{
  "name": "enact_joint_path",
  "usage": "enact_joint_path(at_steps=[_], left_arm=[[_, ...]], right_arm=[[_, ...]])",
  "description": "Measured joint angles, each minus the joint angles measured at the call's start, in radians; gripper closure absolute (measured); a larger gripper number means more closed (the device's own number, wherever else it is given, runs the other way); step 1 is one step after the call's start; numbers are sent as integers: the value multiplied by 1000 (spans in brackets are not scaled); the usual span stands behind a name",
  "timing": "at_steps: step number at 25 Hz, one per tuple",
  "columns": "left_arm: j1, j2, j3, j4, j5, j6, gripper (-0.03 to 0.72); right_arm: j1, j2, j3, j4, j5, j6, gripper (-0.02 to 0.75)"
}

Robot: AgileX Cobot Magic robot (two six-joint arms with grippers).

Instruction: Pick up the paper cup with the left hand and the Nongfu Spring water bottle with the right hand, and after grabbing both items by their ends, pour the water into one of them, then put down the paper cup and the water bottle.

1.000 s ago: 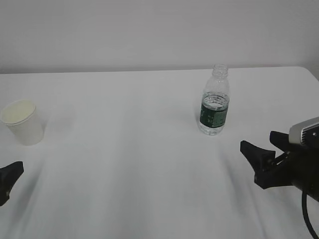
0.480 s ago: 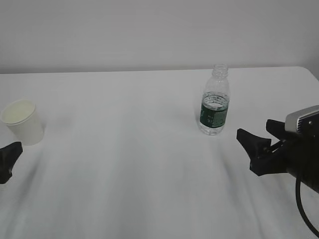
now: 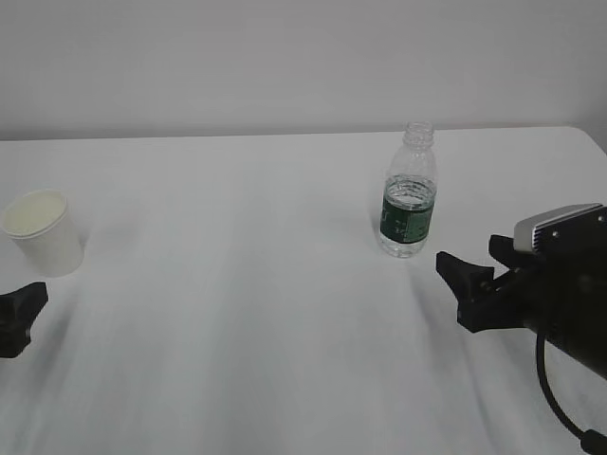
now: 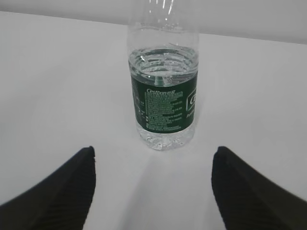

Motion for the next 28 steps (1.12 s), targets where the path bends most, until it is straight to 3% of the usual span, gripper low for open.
enact_joint_path(at_steps=[28], left_arm=[[0, 6, 0, 14, 0, 0, 99]], right_arm=[[0, 187, -202, -38, -2, -86, 165]])
